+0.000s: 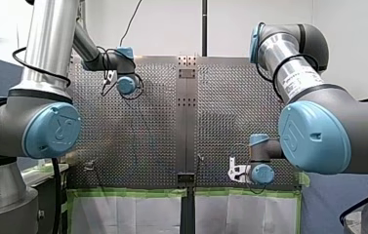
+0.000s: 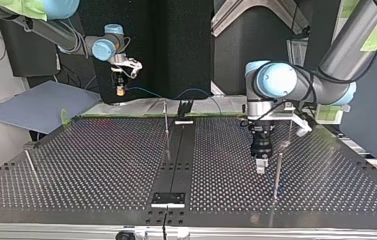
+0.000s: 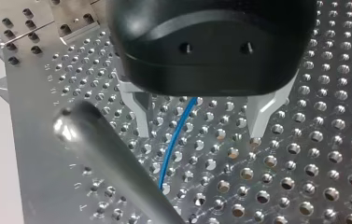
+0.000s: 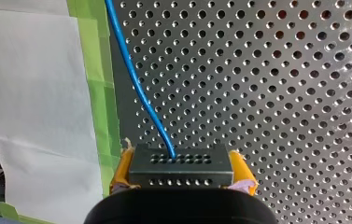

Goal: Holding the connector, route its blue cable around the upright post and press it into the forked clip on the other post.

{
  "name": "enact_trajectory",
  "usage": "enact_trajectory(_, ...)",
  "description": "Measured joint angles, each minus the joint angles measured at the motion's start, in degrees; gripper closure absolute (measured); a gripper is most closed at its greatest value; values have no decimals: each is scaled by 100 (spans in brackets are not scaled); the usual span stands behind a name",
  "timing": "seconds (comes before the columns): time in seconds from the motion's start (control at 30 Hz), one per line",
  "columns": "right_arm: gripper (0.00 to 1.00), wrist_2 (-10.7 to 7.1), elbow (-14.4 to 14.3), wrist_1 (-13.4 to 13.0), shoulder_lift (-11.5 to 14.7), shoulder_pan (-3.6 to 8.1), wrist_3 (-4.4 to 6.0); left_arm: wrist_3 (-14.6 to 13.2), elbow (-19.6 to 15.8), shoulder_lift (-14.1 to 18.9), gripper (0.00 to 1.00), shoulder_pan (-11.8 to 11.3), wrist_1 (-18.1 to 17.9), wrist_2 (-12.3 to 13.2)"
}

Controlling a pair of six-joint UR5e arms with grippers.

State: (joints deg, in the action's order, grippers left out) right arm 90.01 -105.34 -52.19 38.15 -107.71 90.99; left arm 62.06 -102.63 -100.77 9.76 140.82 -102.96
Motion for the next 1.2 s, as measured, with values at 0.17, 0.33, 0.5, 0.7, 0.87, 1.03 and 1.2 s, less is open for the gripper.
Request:
enact_trajectory(0.17, 100, 0, 0, -9, 1, 1, 0, 16, -43, -15, 1, 5, 90, 15)
enact_trajectory(0.33, 100, -28, 1, -24, 2, 3, 6, -66, -72, -136, 1, 75, 193, -19)
enact_trajectory(0.5, 100, -62, 0, -29, 2, 4, 24, -146, -78, -342, 1, 124, 247, -105)
enact_trajectory(0.7, 100, -67, 0, -36, 1, 3, 35, -146, -94, -615, 1, 127, 250, -152)
enact_trajectory(0.87, 100, -74, 0, -46, -1, 4, 41, -132, -176, -827, 1, 121, 198, -194)
enact_trajectory(1.03, 100, -78, 0, -47, -1, 4, 39, -181, -208, -1055, 1, 126, 171, -249)
enact_trajectory(1.2, 100, -79, 0, -44, -1, -7, 36, -244, -214, -1298, 1, 144, 129, -281)
